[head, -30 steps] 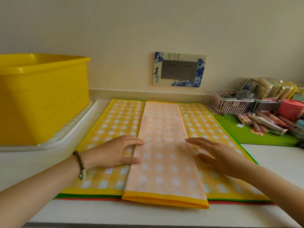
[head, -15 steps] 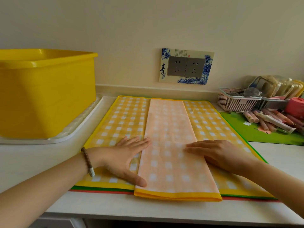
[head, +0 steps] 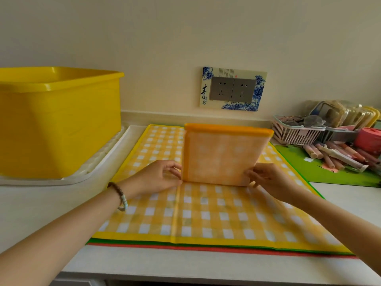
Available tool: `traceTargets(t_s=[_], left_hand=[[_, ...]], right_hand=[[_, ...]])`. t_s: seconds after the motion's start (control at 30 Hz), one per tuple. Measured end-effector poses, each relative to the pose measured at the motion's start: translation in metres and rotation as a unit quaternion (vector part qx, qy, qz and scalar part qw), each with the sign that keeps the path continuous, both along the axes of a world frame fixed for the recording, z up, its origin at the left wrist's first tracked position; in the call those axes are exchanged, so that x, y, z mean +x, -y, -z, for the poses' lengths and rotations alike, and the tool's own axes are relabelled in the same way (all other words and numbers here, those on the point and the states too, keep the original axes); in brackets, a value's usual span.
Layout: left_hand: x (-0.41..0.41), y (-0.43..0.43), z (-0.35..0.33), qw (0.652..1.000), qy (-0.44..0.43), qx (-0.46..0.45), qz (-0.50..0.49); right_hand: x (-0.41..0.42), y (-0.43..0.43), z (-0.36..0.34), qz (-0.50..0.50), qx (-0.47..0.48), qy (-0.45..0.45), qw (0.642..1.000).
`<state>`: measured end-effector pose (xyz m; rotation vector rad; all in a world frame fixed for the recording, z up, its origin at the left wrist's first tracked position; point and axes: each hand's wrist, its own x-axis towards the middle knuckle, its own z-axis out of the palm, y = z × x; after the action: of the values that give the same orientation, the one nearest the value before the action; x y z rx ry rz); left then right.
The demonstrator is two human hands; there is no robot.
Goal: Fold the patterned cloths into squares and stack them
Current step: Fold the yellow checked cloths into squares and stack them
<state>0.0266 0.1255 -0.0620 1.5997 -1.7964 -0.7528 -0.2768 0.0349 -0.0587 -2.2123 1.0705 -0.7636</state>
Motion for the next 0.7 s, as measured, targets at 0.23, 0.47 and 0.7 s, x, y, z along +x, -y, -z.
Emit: traceTargets(t_s=[0.23,0.47,0.7], left_hand=[[-0.015,0.021,0.003,0.994,-0.007,-0.011,-0.107],[-0.023,0.026,0.006,0.99,0.014,-0.009,-0.139],[-0.047,0.001,-0.002,0.96,0.257,-0.103,0.043]], right_hand=[[0.015,0.013,0.0,0.12,0.123,0.062,0.983],[0.027,0.018,0.005,0.198,0.087,0.047,0.975],[0.029,-0.022,0.01,0.016,-0.138,-0.148,0.979]])
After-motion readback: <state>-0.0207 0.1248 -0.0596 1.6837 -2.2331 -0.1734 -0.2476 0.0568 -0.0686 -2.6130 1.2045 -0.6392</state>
